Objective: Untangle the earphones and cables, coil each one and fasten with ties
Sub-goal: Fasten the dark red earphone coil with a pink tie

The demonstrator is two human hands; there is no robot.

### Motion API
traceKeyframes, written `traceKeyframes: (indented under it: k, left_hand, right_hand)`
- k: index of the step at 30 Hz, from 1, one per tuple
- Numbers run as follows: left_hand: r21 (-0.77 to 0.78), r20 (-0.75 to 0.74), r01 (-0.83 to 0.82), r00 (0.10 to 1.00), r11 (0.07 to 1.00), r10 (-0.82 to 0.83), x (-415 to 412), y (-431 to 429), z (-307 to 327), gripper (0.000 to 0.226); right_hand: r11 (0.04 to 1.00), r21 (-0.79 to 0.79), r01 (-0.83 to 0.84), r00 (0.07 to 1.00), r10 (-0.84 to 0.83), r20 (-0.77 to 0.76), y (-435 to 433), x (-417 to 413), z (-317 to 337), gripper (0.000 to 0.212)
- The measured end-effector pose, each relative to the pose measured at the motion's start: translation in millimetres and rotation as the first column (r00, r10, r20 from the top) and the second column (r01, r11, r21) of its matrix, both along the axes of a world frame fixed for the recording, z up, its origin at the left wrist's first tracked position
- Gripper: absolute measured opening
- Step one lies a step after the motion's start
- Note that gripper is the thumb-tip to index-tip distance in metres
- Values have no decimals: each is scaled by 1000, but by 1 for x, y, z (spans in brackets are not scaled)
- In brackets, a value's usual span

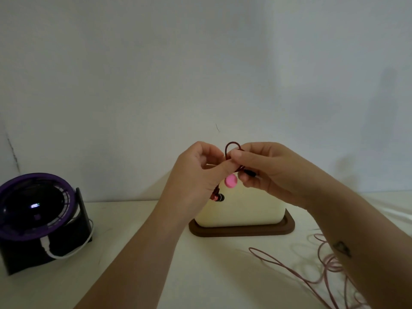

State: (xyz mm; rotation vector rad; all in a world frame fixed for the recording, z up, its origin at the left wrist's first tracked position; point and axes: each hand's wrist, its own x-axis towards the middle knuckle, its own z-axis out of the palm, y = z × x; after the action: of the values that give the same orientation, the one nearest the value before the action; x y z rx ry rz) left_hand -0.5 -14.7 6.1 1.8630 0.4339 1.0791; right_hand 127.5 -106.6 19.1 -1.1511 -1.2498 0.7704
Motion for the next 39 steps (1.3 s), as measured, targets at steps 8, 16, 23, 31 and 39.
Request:
traceKeyframes:
  k: [8,16,23,31,39]
  left_hand:
    - [-303,110,373,928,877,-357,-2,0,0,8]
    - [-244,146,286,956,927,-256,-3,5,0,12]
    - [63,-19,99,995,993,-98,-11,7,4,7]
    - [-38,-16,179,984,983,-180,-18,19,5,5]
    - [-17,-54,218,974,976,-219,-19,25,3,12]
  right_hand:
    - [998,69,-16,977,30,-211,5,8,-3,11]
    - [993,118,-16,903,66,-426,18,5,-14,13]
    - [993,114,-27,820,88,-566,21,1,-16,10]
    - [994,88,-59,723,103,-683,25,-6,-20,15]
    - [1000,16,3,957,2,-290,12,0,-11,14]
